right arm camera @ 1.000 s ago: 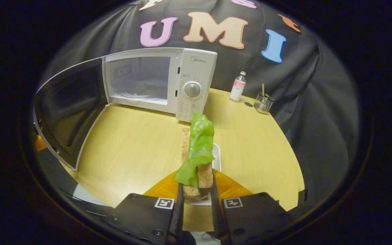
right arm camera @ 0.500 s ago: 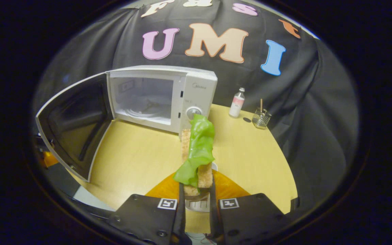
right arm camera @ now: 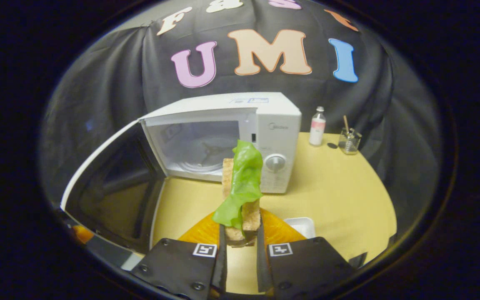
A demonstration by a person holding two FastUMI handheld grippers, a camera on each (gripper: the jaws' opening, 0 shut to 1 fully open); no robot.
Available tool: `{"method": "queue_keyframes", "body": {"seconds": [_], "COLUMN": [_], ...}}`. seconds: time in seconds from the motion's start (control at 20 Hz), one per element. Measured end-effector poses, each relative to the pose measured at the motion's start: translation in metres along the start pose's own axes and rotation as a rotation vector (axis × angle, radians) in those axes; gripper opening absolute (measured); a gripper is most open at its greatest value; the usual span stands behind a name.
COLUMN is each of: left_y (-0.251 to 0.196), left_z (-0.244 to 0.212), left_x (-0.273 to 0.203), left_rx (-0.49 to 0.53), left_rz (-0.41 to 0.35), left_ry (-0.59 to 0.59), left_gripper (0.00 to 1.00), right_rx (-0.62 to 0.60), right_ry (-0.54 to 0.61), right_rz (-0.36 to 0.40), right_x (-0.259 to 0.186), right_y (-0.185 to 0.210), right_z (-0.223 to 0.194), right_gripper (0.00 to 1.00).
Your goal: Open the microwave oven with the left hand, put the food in, and close the microwave oven.
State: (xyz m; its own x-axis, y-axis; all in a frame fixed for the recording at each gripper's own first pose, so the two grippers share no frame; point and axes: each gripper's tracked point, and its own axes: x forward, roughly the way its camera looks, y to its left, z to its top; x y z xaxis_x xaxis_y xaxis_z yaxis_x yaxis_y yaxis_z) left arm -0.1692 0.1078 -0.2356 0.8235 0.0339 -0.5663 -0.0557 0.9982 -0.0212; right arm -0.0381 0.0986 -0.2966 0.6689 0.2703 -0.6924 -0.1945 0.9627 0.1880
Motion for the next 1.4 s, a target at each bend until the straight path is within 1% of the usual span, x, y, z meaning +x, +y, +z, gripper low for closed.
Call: {"method": "queue_keyframes", "body": {"seconds": [0.05, 0.1, 0.15, 0.25, 0.3, 0.35, 0.4, 0.45, 0.5, 0.65, 0.9, 0.95, 1.05, 1.15, 1.35, 1.4], "left_y": [0.002, 0.002, 0.007, 0.011, 0.012, 0.014, 0.015, 0.017, 0.020, 0.027, 0.038, 0.040, 0.042, 0.045, 0.049, 0.050], "left_z": [0.004, 0.004, 0.004, 0.004, 0.004, 0.002, 0.002, 0.004, 0.007, 0.017, 0.039, 0.043, 0.054, 0.067, 0.078, 0.075], "left_x": [-0.003, -0.006, -0.011, -0.016, -0.018, -0.021, -0.025, -0.029, -0.034, -0.044, -0.050, -0.050, -0.049, -0.049, -0.054, -0.053], "left_rx": [-0.008, -0.016, -0.019, -0.024, -0.025, -0.026, -0.028, -0.030, -0.036, -0.067, -0.133, -0.144, -0.157, -0.160, -0.171, -0.168], "left_rz": [-0.003, -0.007, 0.001, 0.007, 0.006, 0.006, 0.006, 0.009, 0.013, 0.034, 0.085, 0.095, 0.110, 0.132, 0.151, 0.159], "left_ry": [-0.018, -0.015, -0.021, -0.031, -0.035, -0.039, -0.046, -0.054, -0.068, -0.100, -0.157, -0.167, -0.192, -0.215, -0.245, -0.236], "left_gripper": [1.00, 1.00, 1.00, 1.00, 1.00, 1.00, 1.00, 1.00, 1.00, 1.00, 1.00, 0.97, 0.97, 0.97, 0.97, 0.94], "right_rx": [0.038, 0.079, 0.126, 0.229, 0.276, 0.312, 0.348, 0.394, 0.442, 0.556, 0.737, 0.788, 0.867, 0.907, 0.965, 0.976], "right_ry": [0.010, 0.016, 0.019, 0.023, 0.024, 0.025, 0.022, 0.018, 0.022, 0.024, 0.010, 0.009, 0.002, -0.020, -0.084, -0.092], "right_rz": [0.017, 0.032, 0.044, 0.062, 0.070, 0.077, 0.087, 0.105, 0.112, 0.115, 0.068, 0.057, 0.032, 0.022, 0.002, -0.005], "right_x": [0.010, 0.019, 0.029, 0.049, 0.060, 0.070, 0.078, 0.085, 0.094, 0.116, 0.158, 0.165, 0.179, 0.191, 0.211, 0.216], "right_y": [0.010, 0.021, 0.030, 0.049, 0.059, 0.068, 0.078, 0.091, 0.101, 0.123, 0.135, 0.136, 0.137, 0.137, 0.130, 0.128], "right_z": [0.000, 0.003, 0.005, 0.012, 0.016, 0.021, 0.026, 0.030, 0.033, 0.041, 0.052, 0.053, 0.053, 0.056, 0.065, 0.066], "right_gripper": [0.26, 0.31, 0.26, 0.26, 0.31, 0.26, 0.25, 0.25, 0.30, 0.30, 0.31, 0.31, 0.31, 0.31, 0.31, 0.30]}}
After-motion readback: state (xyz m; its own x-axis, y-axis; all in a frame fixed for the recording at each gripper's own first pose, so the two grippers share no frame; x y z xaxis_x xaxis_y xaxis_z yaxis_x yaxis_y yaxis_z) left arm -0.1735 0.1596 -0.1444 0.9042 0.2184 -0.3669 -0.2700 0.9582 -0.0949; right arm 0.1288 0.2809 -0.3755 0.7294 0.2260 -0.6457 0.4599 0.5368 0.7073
